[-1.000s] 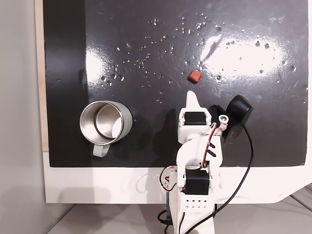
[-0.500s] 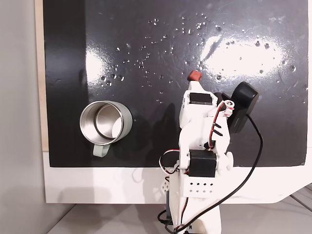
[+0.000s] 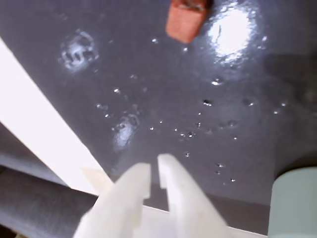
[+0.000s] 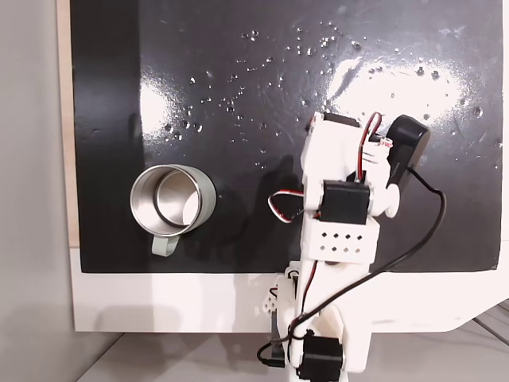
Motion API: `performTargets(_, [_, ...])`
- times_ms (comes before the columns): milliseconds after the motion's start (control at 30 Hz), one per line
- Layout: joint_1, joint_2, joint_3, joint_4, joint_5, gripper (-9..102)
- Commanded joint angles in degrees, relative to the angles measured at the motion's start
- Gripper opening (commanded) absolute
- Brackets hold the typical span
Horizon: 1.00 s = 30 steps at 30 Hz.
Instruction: Grasp a cube and put it in the cup.
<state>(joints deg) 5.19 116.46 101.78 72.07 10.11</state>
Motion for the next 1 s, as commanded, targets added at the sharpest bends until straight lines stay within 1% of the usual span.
performTargets(0, [-0.26,-4.31,-8.17,2.99,1.58,0])
performTargets(300, [-1.23,-11.95,-12.48,6.42,5.8,0])
performTargets(600, [-0.09,-19.6,-17.4,9.67,6.86,0])
performTargets(867, [-0.35,-21.27,-17.84,10.2,6.86,0])
performTargets(967, [-0.26,-21.97,-17.84,10.46,6.86,5])
